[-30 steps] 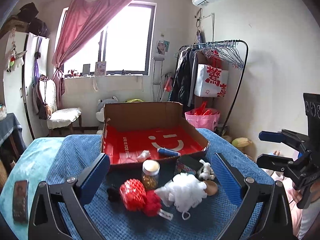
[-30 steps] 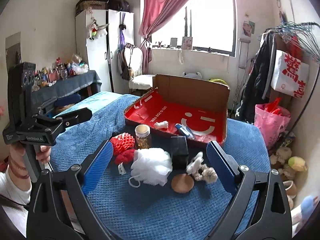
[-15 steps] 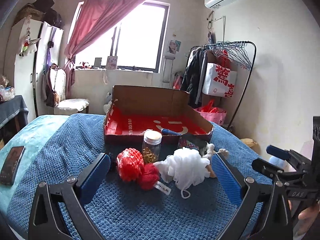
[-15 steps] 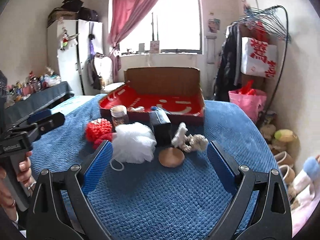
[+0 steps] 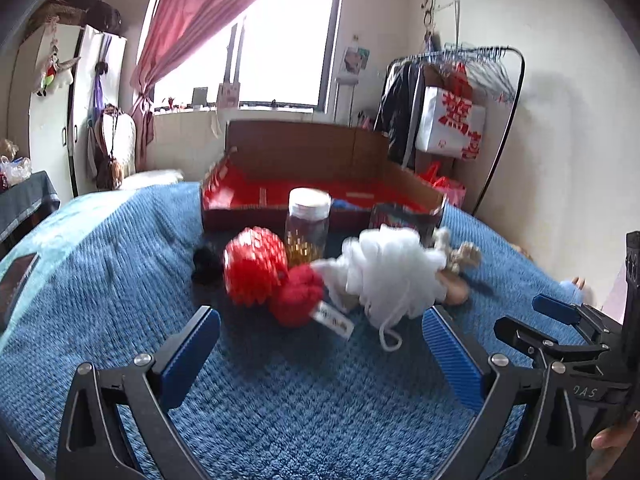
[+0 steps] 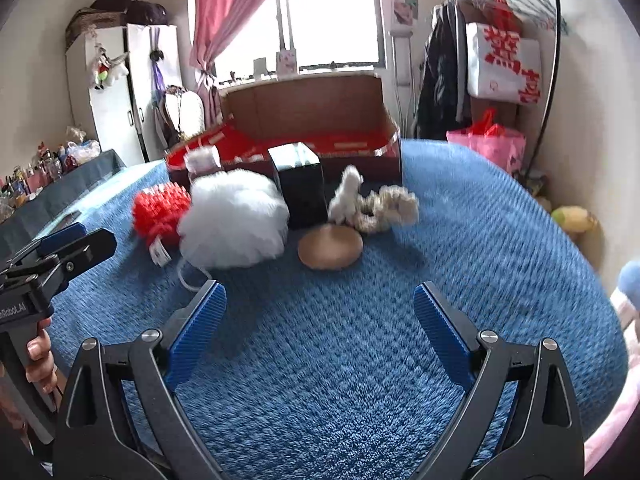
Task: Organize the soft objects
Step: 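Withdraw both open tools back toward the remaining soft items, then grasp the white mesh puff with the right tool while the left tool grasps the red mesh ball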
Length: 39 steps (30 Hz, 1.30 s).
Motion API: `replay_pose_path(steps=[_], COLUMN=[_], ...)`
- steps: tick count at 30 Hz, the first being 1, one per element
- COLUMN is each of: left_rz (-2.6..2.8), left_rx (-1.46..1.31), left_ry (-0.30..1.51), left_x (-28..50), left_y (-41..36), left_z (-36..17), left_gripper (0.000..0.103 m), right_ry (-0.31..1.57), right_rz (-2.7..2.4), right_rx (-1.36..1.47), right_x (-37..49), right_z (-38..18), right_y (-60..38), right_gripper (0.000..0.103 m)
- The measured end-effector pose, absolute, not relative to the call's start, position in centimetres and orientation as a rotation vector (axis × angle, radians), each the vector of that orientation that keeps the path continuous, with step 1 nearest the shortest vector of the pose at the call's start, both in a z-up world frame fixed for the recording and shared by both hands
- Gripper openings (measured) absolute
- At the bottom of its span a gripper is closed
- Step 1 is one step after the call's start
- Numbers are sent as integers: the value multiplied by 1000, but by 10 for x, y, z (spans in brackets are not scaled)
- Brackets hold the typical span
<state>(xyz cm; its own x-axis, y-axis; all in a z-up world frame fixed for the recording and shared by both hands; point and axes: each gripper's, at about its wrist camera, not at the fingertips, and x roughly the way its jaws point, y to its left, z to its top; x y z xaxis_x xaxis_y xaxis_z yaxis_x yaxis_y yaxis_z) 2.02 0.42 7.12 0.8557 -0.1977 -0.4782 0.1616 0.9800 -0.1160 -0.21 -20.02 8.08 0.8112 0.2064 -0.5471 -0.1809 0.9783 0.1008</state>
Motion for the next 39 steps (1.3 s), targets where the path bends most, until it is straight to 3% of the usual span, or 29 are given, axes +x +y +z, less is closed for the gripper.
replay_pose_path(steps=[19, 32, 35, 39], left_rz=[-186, -163, -165, -185], left_rx=[-118, -87, -97, -113], left_ry=[656, 637, 648, 690], left_x=[47, 85, 98, 119], left_y=[15, 34, 41, 49], left_z=[49, 79, 81, 78], left_gripper=[103, 103, 101, 90], right_ry=[681, 678, 682, 706], right_rz=[190, 305, 352, 399], right_rx=[64, 74, 80, 71], right_x=[17, 41, 53, 69], right_z=[57, 81, 86, 87], right_y=[-205, -186, -176, -160], right_gripper=[96, 96, 96, 96])
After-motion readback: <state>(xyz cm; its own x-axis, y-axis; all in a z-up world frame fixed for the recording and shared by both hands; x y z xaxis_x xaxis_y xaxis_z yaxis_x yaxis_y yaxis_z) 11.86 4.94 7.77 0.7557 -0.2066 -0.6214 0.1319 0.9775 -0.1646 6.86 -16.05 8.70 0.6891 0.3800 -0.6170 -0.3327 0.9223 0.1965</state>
